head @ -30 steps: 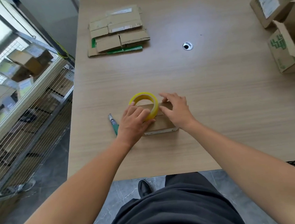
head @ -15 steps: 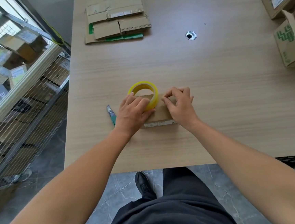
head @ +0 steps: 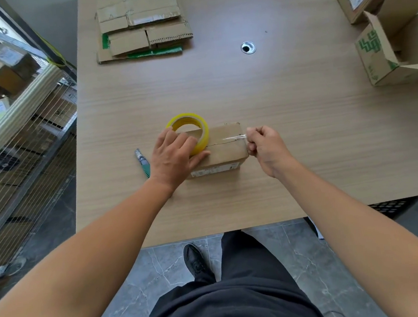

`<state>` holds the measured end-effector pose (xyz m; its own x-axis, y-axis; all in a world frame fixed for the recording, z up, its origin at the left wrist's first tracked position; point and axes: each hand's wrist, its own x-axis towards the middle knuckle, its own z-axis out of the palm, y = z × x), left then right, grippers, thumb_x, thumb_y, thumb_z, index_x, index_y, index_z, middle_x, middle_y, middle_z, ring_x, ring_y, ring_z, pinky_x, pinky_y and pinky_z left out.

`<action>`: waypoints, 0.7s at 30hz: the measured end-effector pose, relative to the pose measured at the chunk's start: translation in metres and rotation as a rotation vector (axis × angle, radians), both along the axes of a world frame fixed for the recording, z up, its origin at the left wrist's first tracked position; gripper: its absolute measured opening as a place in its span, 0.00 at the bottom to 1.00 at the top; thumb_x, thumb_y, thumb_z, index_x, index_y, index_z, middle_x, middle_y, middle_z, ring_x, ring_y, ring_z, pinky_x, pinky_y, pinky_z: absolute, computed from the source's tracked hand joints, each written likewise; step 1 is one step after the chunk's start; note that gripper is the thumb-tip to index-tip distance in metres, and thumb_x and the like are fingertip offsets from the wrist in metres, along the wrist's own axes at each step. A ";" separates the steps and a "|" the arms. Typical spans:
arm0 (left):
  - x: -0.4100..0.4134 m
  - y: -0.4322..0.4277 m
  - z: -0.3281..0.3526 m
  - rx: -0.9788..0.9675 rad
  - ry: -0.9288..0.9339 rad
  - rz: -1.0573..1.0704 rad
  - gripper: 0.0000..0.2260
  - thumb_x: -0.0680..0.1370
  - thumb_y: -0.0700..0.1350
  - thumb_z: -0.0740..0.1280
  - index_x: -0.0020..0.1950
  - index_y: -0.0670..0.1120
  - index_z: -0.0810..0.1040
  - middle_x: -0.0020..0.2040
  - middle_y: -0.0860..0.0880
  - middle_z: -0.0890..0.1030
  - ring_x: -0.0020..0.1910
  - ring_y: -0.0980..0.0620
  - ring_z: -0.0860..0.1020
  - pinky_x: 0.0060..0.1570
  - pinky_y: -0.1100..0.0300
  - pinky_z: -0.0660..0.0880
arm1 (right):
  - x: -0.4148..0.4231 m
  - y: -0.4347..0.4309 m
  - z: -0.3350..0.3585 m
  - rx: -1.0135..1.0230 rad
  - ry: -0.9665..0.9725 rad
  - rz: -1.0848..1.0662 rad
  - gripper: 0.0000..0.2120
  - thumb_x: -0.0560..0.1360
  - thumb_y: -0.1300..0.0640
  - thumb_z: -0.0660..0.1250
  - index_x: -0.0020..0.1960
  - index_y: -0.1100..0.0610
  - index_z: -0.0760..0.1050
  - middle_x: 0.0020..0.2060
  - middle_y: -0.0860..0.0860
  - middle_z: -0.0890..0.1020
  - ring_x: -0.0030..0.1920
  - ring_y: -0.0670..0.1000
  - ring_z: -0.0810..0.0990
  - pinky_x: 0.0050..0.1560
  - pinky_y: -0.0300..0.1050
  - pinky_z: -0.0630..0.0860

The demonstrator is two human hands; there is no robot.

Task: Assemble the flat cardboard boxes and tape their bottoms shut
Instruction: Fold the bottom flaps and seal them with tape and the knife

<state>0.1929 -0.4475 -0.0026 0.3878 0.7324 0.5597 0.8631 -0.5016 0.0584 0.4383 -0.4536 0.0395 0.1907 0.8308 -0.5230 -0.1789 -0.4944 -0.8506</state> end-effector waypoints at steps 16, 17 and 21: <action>0.001 0.002 -0.007 0.056 0.031 -0.027 0.16 0.80 0.58 0.68 0.43 0.46 0.77 0.39 0.48 0.76 0.41 0.43 0.73 0.65 0.47 0.71 | -0.001 0.000 -0.024 -0.080 -0.191 0.054 0.09 0.84 0.58 0.62 0.45 0.56 0.68 0.32 0.50 0.71 0.29 0.46 0.67 0.32 0.41 0.70; 0.001 0.002 -0.007 0.059 0.029 -0.022 0.16 0.81 0.58 0.68 0.43 0.46 0.77 0.39 0.48 0.76 0.41 0.43 0.73 0.65 0.47 0.71 | -0.001 0.000 -0.026 -0.081 -0.194 0.056 0.09 0.84 0.58 0.62 0.45 0.56 0.68 0.32 0.50 0.71 0.28 0.46 0.67 0.32 0.41 0.70; 0.001 0.003 -0.011 0.066 0.025 -0.013 0.16 0.81 0.58 0.67 0.43 0.46 0.77 0.39 0.48 0.76 0.41 0.43 0.73 0.66 0.48 0.70 | -0.001 0.002 -0.031 -0.087 -0.186 0.060 0.11 0.84 0.56 0.61 0.43 0.54 0.68 0.31 0.49 0.72 0.28 0.46 0.67 0.31 0.42 0.68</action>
<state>0.1937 -0.4446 -0.0133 0.4114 0.6889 0.5968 0.8572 -0.5149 0.0034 0.4369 -0.4514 0.0085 0.2422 0.7967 -0.5537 0.0091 -0.5725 -0.8199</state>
